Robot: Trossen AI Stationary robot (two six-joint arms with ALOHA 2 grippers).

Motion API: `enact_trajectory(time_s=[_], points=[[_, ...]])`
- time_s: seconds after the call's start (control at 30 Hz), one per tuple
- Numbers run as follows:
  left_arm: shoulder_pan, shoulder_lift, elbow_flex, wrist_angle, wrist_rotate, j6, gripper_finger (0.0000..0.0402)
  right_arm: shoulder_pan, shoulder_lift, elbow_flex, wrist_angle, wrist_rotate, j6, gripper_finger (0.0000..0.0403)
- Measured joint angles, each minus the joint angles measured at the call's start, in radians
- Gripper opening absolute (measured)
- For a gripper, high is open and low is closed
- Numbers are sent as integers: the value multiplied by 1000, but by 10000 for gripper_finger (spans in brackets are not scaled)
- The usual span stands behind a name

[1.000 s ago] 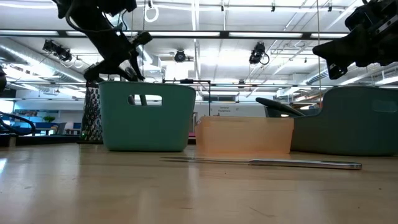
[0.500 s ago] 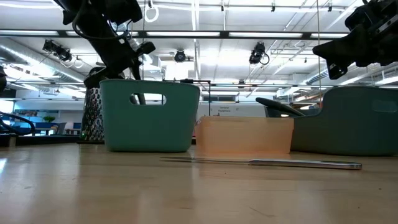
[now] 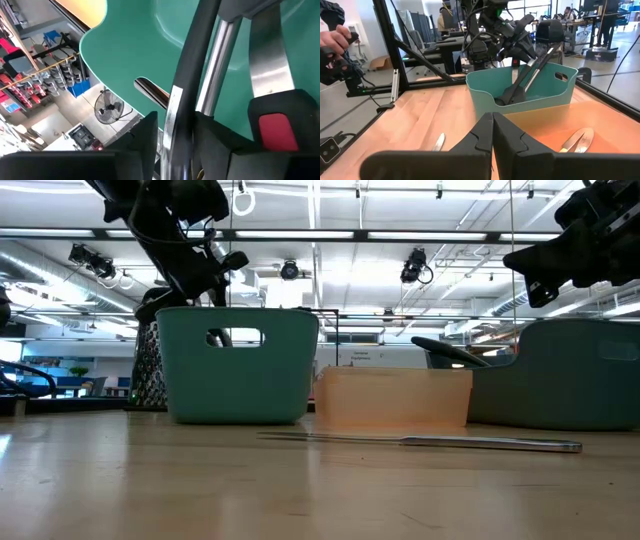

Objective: Pick & Place Kitchen Items
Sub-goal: Put the black serving spoon into the dark green bin, then adjust the dark green bin on the table

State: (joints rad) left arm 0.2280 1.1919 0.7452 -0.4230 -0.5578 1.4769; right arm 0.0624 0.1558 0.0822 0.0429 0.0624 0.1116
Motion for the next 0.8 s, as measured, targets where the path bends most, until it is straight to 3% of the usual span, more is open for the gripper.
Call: enact_trajectory(time_s=[0.1, 0.33, 0.8], points=[[0, 0, 0, 0, 0, 1, 133, 0, 0, 0, 0, 0, 0, 11], [0, 0, 0, 0, -9, 9, 97, 0, 0, 0, 0, 0, 0, 11], [-39, -2, 14, 16, -230, 96, 75, 0, 0, 0, 0, 0, -1, 16]])
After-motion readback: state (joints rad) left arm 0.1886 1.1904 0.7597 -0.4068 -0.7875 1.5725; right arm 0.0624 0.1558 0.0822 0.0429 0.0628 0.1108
